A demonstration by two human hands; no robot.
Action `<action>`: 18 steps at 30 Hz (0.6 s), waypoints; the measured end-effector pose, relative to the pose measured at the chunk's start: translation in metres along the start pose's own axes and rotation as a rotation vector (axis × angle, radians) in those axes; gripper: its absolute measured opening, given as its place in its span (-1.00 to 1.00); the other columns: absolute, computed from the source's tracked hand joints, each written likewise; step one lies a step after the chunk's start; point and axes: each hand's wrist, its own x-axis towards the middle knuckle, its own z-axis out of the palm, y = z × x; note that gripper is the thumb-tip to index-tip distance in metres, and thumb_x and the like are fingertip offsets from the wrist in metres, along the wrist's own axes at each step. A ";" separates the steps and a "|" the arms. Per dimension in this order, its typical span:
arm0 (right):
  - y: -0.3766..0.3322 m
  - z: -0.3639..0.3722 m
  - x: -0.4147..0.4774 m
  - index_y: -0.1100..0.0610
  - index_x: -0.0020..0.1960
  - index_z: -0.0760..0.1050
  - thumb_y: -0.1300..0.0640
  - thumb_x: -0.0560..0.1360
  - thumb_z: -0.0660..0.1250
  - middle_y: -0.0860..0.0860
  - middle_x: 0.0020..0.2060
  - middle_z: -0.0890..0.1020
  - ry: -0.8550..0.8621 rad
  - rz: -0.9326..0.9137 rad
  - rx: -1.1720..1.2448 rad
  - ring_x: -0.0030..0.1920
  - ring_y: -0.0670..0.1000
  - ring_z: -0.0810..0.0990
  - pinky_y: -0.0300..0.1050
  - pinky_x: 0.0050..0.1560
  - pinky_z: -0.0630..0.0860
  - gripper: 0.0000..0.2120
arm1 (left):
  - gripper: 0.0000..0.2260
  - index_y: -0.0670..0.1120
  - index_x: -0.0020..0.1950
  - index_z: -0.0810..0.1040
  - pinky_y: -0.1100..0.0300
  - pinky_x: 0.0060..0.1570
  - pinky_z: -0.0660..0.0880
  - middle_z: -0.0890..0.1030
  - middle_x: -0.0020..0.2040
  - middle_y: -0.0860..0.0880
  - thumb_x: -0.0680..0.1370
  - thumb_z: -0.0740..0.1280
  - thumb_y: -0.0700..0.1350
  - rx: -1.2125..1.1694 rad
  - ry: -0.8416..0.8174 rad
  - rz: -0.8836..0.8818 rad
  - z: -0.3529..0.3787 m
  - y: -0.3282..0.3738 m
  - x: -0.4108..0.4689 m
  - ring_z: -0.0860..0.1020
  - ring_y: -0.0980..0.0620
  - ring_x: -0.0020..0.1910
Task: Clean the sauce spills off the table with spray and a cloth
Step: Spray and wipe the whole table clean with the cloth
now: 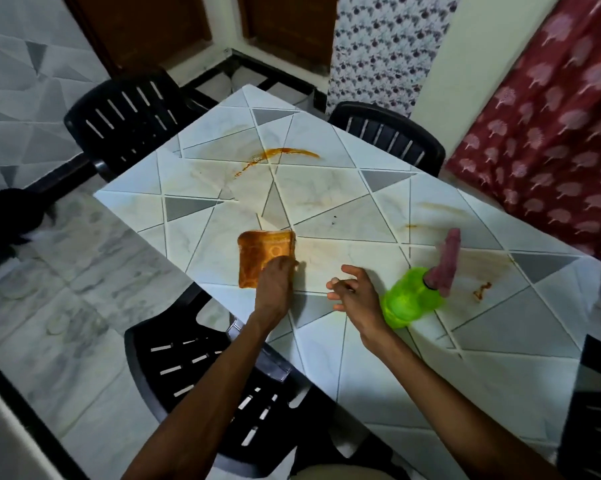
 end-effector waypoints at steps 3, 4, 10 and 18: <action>0.004 -0.028 -0.031 0.06 0.12 0.50 0.23 0.61 0.33 0.09 -0.08 0.69 -0.022 0.026 0.005 -0.21 -0.01 0.65 -0.17 -0.25 0.52 -0.87 | -0.54 -0.02 0.38 0.48 -0.05 0.31 0.39 0.47 0.40 -0.10 0.48 0.40 -0.04 0.055 -0.239 0.165 0.018 0.023 -0.018 0.47 -0.16 0.33; 0.008 -0.038 -0.040 0.04 0.00 0.54 0.19 0.61 0.34 0.07 -0.13 0.70 -0.015 0.045 -0.004 -0.24 -0.03 0.63 -0.17 -0.26 0.50 -0.94 | -0.47 0.05 0.44 0.40 -0.13 0.38 0.27 0.37 0.47 -0.06 0.48 0.37 0.09 0.136 -0.328 0.179 0.022 0.031 -0.026 0.38 -0.14 0.42; 0.028 -0.104 -0.065 0.01 -0.22 0.44 -0.19 0.29 0.58 -0.05 -0.22 0.59 0.405 0.051 -0.293 -0.12 0.10 0.61 -0.02 -0.09 0.48 -0.61 | -0.23 0.11 0.57 0.12 -0.31 0.44 -0.05 0.02 0.61 -0.01 0.45 0.40 0.19 0.297 -0.586 0.095 0.035 0.050 -0.045 0.02 -0.11 0.57; -0.012 -0.128 -0.036 0.06 0.60 0.13 -0.02 0.30 0.66 0.07 0.53 0.23 0.361 -0.378 -0.271 0.54 -0.01 0.18 -0.17 0.46 0.19 0.05 | -0.14 0.10 0.54 0.22 -0.31 0.34 0.33 0.07 0.59 -0.03 0.33 0.57 0.07 0.104 -0.605 -0.009 0.038 0.056 -0.037 0.09 -0.13 0.55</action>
